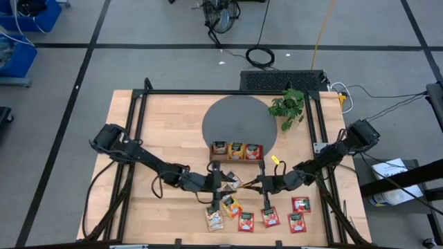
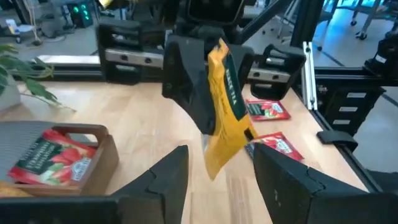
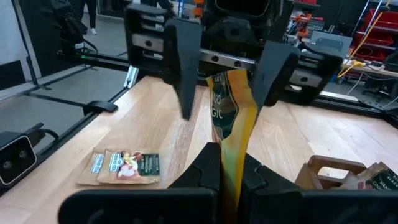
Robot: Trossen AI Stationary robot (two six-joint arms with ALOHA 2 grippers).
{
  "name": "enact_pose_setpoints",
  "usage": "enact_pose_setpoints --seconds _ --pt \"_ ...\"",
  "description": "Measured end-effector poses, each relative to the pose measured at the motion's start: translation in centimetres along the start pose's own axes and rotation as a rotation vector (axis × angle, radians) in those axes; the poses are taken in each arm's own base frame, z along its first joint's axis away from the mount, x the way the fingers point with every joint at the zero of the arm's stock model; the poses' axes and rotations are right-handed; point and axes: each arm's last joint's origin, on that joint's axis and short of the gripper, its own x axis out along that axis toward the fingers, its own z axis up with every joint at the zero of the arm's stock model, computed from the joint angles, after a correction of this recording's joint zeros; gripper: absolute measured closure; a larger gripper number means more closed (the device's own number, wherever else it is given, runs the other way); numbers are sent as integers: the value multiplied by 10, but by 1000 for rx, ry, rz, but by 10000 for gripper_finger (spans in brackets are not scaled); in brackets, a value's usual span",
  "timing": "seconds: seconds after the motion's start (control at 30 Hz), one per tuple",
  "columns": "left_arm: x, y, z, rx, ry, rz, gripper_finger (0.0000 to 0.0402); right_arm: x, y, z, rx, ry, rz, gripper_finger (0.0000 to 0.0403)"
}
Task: Pick & Place Tea
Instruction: Put the yellow tea bag into the middle wooden organizer
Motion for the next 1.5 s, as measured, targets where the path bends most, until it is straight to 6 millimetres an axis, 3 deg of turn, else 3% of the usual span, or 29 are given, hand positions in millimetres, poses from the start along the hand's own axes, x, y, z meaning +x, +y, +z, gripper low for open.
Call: enact_pose_setpoints --seconds 0.37,0.5,0.63,0.7,0.97,1.33,1.5 --pt "6 5 8 -31 -26 -42 230 0 0 -1 -8 12 0 403" --pt "10 12 5 -77 -23 -28 287 1 -1 -2 -27 19 -8 403" --pt "10 13 2 -53 3 -35 374 1 -3 -3 -18 24 -14 402" --pt "10 12 1 -22 14 -36 391 1 -3 -4 -20 36 -12 402" --pt "9 10 0 19 23 -36 397 1 -2 -10 5 102 -2 384" --pt "7 8 -6 25 96 -36 399 -3 0 -26 135 254 64 274" --pt "3 0 -13 24 165 -47 400 -7 -1 -34 148 310 55 246"
